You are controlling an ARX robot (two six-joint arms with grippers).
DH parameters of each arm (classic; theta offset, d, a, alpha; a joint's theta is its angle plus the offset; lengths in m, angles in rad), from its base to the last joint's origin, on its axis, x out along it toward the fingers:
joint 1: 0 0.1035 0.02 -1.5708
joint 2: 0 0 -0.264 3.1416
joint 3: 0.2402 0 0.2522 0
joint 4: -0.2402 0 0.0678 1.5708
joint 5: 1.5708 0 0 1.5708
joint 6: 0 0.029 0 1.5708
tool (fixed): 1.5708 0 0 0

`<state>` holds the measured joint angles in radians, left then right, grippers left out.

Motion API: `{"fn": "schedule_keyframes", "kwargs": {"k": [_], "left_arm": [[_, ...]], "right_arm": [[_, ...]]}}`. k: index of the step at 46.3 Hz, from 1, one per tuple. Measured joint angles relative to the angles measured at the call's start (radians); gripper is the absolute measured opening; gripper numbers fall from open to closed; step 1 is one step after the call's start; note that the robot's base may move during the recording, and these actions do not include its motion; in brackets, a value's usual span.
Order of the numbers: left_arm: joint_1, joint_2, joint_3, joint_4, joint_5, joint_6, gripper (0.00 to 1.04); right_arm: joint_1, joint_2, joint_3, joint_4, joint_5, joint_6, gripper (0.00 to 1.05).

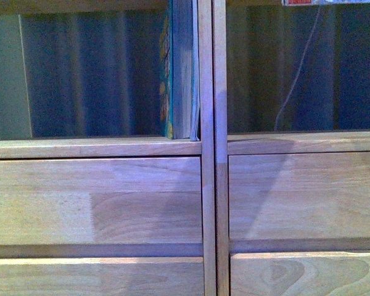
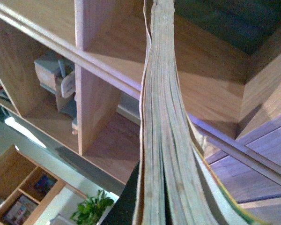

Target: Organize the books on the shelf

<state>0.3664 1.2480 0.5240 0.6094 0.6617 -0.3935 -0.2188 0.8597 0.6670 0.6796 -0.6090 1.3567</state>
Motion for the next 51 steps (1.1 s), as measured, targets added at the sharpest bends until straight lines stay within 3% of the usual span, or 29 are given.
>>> {"fn": "schedule_keyframes", "kwargs": {"k": [10, 23, 42, 51], "left_arm": [[-0.177, 0.198, 0.238, 0.149, 0.214, -0.416, 0.97], [-0.381, 0.265, 0.297, 0.554, 0.270, -0.933, 0.97], [-0.492, 0.264, 0.303, 0.616, 0.252, -1.041, 0.97], [-0.494, 0.261, 0.311, 0.639, 0.228, -1.049, 0.60]], "right_arm": [[0.239, 0.023, 0.015, -0.005, 0.067, -0.237, 0.07], [0.457, 0.215, 0.034, 0.060, 0.201, -0.363, 0.07], [0.646, 0.365, 0.074, 0.147, 0.285, -0.294, 0.07], [0.727, 0.397, 0.093, 0.163, 0.319, -0.268, 0.07]]}}
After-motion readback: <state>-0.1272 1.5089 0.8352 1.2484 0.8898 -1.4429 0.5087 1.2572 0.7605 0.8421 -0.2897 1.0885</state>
